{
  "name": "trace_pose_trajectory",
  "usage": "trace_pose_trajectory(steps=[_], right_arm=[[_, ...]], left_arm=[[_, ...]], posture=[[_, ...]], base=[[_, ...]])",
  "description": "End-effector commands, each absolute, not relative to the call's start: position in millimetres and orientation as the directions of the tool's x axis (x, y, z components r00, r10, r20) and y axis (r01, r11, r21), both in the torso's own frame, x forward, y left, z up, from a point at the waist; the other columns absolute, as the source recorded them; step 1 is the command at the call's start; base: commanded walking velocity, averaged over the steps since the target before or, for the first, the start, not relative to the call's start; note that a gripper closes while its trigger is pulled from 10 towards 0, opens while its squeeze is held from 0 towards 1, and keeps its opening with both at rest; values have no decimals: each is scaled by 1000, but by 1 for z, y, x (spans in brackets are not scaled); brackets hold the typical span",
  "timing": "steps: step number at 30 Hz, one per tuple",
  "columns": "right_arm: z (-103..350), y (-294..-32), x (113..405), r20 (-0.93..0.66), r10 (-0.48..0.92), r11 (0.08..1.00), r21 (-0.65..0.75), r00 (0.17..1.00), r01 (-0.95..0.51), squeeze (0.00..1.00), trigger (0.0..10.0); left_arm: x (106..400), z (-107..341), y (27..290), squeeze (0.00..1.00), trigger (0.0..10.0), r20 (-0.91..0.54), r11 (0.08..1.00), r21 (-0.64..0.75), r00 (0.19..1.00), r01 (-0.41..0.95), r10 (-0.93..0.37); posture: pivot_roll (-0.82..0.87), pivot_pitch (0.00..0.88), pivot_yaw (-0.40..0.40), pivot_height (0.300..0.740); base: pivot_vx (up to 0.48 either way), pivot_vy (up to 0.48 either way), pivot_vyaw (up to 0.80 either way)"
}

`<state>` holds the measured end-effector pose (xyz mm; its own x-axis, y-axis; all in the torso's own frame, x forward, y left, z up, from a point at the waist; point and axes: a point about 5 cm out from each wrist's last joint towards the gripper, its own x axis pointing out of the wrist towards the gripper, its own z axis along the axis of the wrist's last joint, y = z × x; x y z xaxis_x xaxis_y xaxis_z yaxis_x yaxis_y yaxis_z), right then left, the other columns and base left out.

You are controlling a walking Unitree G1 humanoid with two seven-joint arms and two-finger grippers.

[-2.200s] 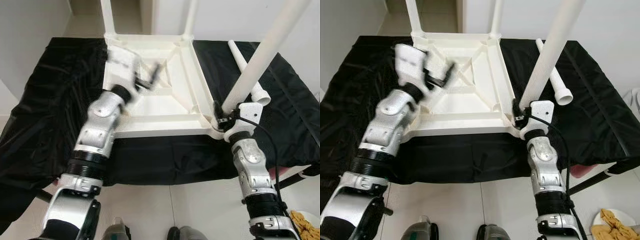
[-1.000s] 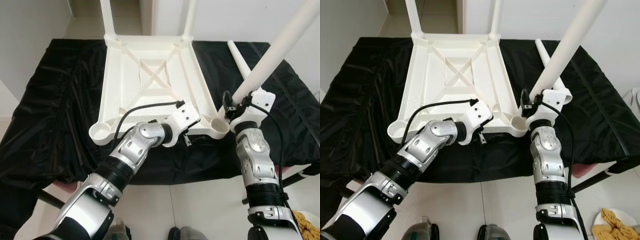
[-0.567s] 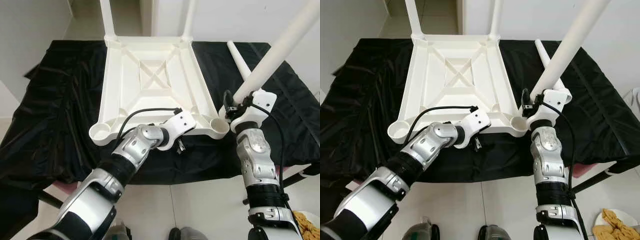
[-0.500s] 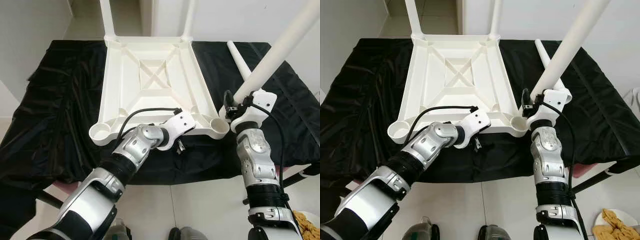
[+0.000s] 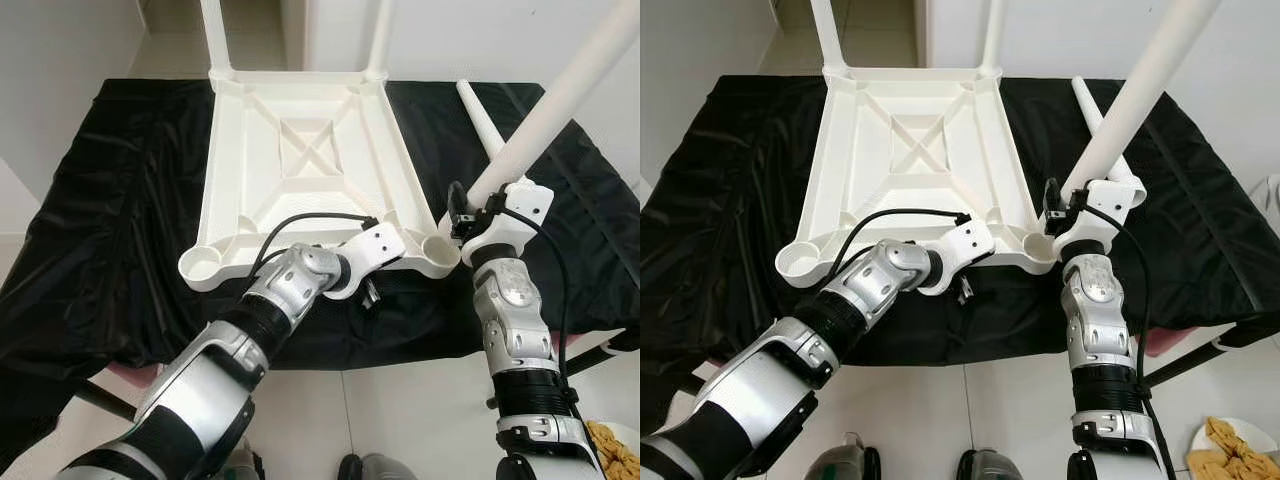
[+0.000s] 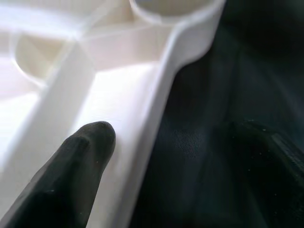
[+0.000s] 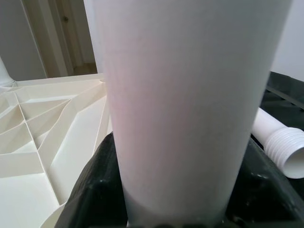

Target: Building children table

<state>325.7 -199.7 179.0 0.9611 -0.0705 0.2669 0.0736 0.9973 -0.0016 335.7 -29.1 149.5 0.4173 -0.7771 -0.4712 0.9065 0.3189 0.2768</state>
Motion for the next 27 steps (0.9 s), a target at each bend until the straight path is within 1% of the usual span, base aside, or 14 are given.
trace_pose_trajectory(steps=[1, 7, 8, 9, 10, 11, 12, 13, 14, 15, 16, 21, 23, 27], right_arm=[[180, -203, 323, 273, -90, 996, 7, 958, 92, 0, 10000], [180, -203, 322, 275, -98, 995, 10, 956, 99, 0, 10000], [180, -203, 322, 275, -99, 995, 11, 956, 100, 0, 10000], [180, -203, 322, 275, -99, 995, 11, 956, 100, 0, 10000], [180, -203, 322, 275, -101, 995, 11, 956, 102, 0, 10000], [180, -203, 322, 275, -101, 995, 11, 956, 102, 0, 10000], [180, -203, 322, 276, -102, 995, 12, 956, 103, 0, 10000], [180, -203, 322, 276, -103, 995, 12, 956, 104, 0, 10000], [180, -203, 321, 277, -104, 994, 12, 955, 105, 0, 10000], [180, -204, 321, 277, -105, 994, 12, 955, 106, 0, 10000], [181, -204, 321, 277, -106, 994, 12, 955, 107, 0, 10000], [181, -204, 321, 277, -107, 994, 12, 955, 108, 0, 10000], [181, -204, 322, 279, -110, 994, 13, 954, 110, 0, 10000], [181, -204, 321, 281, -112, 994, 14, 953, 113, 0, 10000]], left_arm=[[338, 153, -34, 0, 10000, -451, 345, 324, 464, 881, -762], [338, 156, -39, 0, 10000, -432, 337, 307, 446, 890, -784], [338, 156, -40, 0, 8471, -432, 334, 307, 443, 891, -786], [338, 156, -40, 0, 8471, -432, 334, 307, 443, 891, -786], [338, 155, -40, 0, 7922, -435, 330, 307, 441, 892, -786], [338, 155, -40, 0, 7922, -435, 330, 307, 441, 892, -786], [337, 154, -40, 0, 7137, -437, 329, 303, 437, 894, -786], [337, 153, -40, 0, 4863, -440, 322, 301, 430, 898, -788], [336, 152, -40, 0, 7098, -447, 316, 292, 421, 903, -789], [335, 151, -40, 0, 8392, -452, 312, 281, 412, 908, -791], [335, 150, -41, 0, 10000, -458, 307, 279, 407, 910, -791], [334, 147, -41, 0, 10000, -476, 294, 266, 391, 918, -788], [333, 142, -41, 0, 10000, -497, 281, 249, 371, 927, -784], [331, 138, -40, 0, 10000, -519, 265, 258, 364, 929, -773]], posture=[[15, 64, 10, 740], [12, 63, 14, 740], [12, 63, 15, 740], [12, 63, 15, 740], [11, 63, 17, 740], [11, 63, 17, 740], [11, 63, 17, 740], [10, 63, 18, 740], [10, 64, 18, 740], [10, 64, 18, 740], [9, 63, 18, 740], [9, 63, 20, 740], [7, 63, 21, 740], [6, 63, 24, 740]], base=[[0, 0, 0], [0, 0, 0], [0, 0, 0], [0, 0, 0], [0, 0, 0], [0, 0, 0], [0, 0, 0], [0, 0, 0], [0, 0, 0], [0, 0, 0], [0, 0, 0], [0, 0, 0], [0, 0, 0], [0, 0, 0]])
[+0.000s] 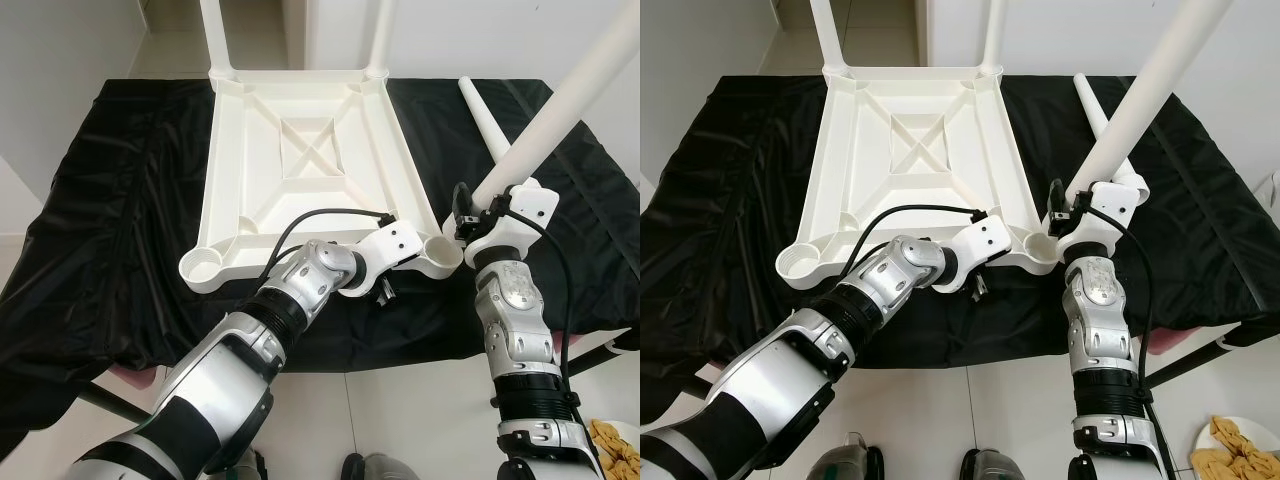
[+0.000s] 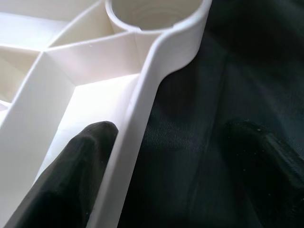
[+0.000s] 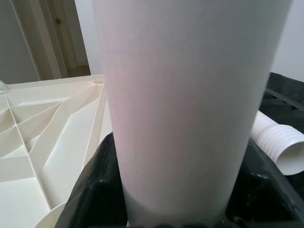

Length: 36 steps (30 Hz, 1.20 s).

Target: Building children table

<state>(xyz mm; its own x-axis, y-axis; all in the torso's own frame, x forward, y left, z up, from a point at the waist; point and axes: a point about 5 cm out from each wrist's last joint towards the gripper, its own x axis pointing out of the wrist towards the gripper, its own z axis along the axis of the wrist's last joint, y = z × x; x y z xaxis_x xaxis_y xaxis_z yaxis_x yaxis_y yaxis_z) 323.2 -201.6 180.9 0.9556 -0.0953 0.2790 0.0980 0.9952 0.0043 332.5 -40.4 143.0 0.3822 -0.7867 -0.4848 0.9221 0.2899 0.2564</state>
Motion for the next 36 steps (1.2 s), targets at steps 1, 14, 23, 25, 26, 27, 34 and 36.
trace_pose_trajectory(steps=[1, 14, 23, 25, 26, 27, 34, 36], right_arm=[[181, -204, 321, 281, -112, 994, 14, 953, 113, 0, 10000], [181, -204, 320, 282, -115, 993, 15, 952, 115, 0, 10000], [182, -201, 322, 286, -87, 996, 6, 954, 89, 0, 10000], [182, -198, 323, 285, -66, 998, 0, 956, 69, 0, 10000], [182, -198, 323, 285, -66, 998, 0, 956, 69, 0, 10000], [182, -196, 323, 281, -49, 999, -1, 958, 51, 0, 10000], [177, -188, 320, 258, 40, 999, -14, 965, -37, 0, 10000], [176, -186, 320, 254, 53, 999, -21, 966, -50, 0, 10000]], left_arm=[[331, 138, -40, 0, 10000, -519, 265, 258, 364, 929, -773], [332, 139, -39, 0, 0, -506, 252, 246, 346, 936, -790], [336, 141, -35, 0, 10000, -499, 285, 251, 376, 925, -781], [339, 143, -32, 0, 10000, -494, 307, 252, 395, 918, -775], [339, 143, -32, 0, 10000, -494, 307, 252, 395, 918, -775], [341, 144, -29, 0, 10000, -486, 328, 252, 412, 910, -771], [355, 157, -13, 0, 10000, -429, 427, 263, 502, 865, -751], [355, 159, -11, 0, 10000, -421, 432, 269, 508, 861, -751]], posture=[[6, 63, 24, 740], [1, 53, 26, 740], [2, 37, 17, 740], [2, 34, 16, 740], [2, 34, 16, 740], [1, 32, 15, 740], [3, 33, 12, 740], [5, 35, 10, 740]], base=[[0, 0, 0], [0, 0, 0], [0, 0, 0], [0, 0, 0], [0, 0, 0], [0, 0, 0], [0, 0, 0], [0, 0, 0]])
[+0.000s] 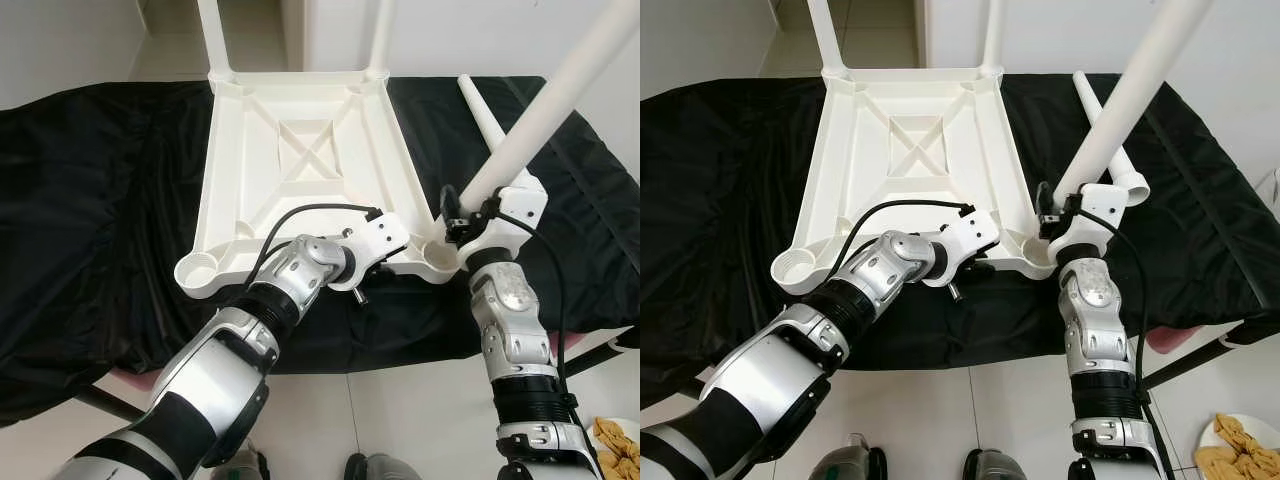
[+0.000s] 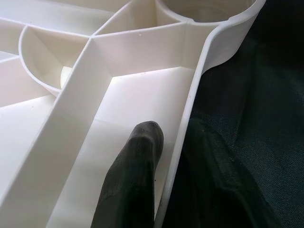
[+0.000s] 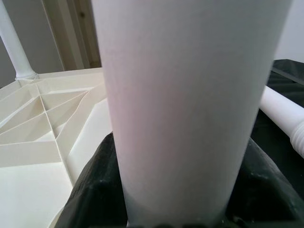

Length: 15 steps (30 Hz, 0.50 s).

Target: Building children table

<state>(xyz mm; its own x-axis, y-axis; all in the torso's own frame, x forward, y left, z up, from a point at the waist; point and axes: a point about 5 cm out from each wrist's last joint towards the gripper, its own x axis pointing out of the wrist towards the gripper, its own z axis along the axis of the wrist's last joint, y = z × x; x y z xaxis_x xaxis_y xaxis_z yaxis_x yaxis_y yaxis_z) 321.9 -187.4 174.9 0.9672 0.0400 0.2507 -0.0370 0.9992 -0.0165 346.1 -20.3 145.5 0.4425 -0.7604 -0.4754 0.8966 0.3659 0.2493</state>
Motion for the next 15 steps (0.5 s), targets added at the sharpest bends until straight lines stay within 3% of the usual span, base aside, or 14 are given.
trace_pose_trajectory(steps=[1, 15], right_arm=[[176, -185, 319, 250, 71, 997, -23, 966, -67, 0, 10000], [169, -182, 312, 209, 169, 985, -68, 963, -158, 0, 10000]], left_arm=[[356, 160, -9, 0, 10000, -415, 436, 269, 511, 859, -752], [354, 164, -10, 0, 10000, -401, 424, 295, 514, 856, -758]], posture=[[9, 40, 6, 740], [12, 74, -2, 740]], base=[[0, 0, 0], [0, 0, 0]])
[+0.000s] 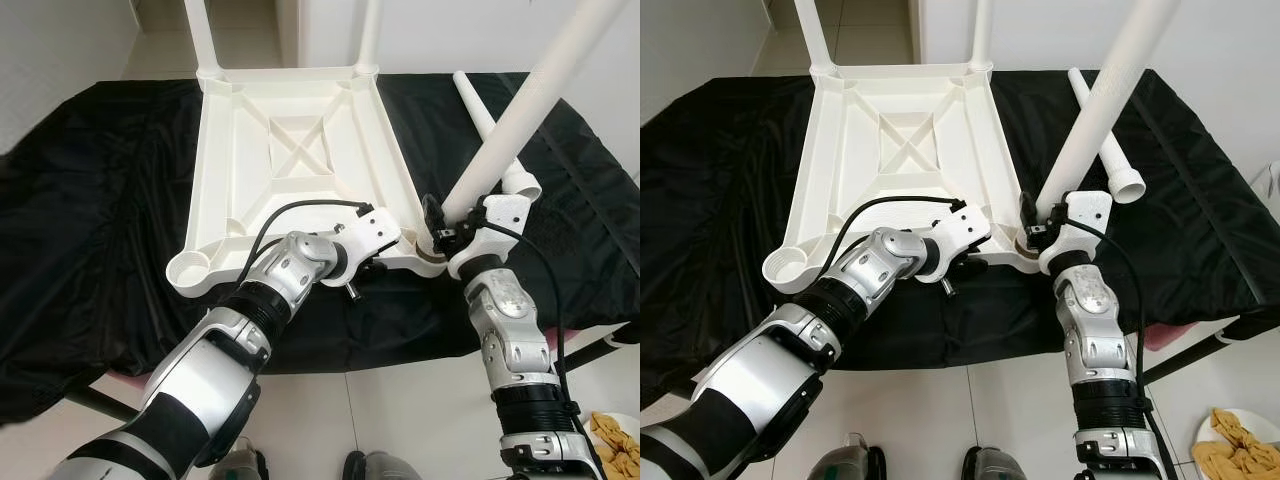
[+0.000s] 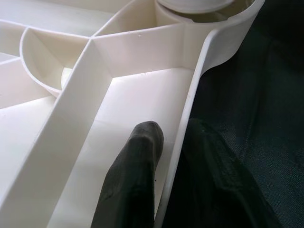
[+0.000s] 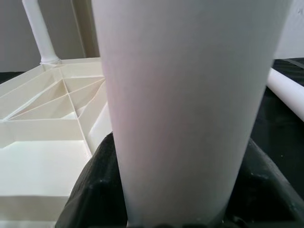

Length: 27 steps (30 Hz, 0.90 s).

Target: Building children table

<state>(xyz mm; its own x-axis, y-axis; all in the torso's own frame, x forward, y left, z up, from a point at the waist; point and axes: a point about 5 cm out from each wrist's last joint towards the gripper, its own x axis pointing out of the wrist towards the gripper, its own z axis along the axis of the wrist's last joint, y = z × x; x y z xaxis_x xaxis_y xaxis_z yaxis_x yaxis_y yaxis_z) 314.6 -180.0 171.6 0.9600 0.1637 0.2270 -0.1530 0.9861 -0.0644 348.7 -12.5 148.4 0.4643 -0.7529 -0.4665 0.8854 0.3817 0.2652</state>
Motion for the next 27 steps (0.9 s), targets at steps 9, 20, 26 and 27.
trace_pose_trajectory(steps=[9, 20, 26, 27], right_arm=[[167, -182, 313, 196, 177, 983, -75, 964, -166, 0, 10000], [163, -180, 310, 167, 222, 972, -115, 961, -205, 0, 10000], [158, -180, 304, 135, 270, 957, -150, 953, -249, 0, 10000], [157, -180, 303, 129, 277, 954, -154, 952, -257, 0, 10000]], left_arm=[[350, 164, -14, 0, 10000, -404, 391, 320, 497, 863, -768], [343, 162, -21, 0, 10000, -420, 316, 373, 463, 872, -781], [340, 163, -25, 0, 10000, -431, 278, 394, 443, 876, -786], [339, 163, -25, 0, 10000, -433, 272, 398, 441, 876, -787]], posture=[[13, 79, -2, 740], [9, 83, 3, 740], [5, 89, 10, 740], [5, 89, 10, 740]], base=[[0, 0, 0], [0, 0, 0], [0, 0, 0], [0, 0, 0]])
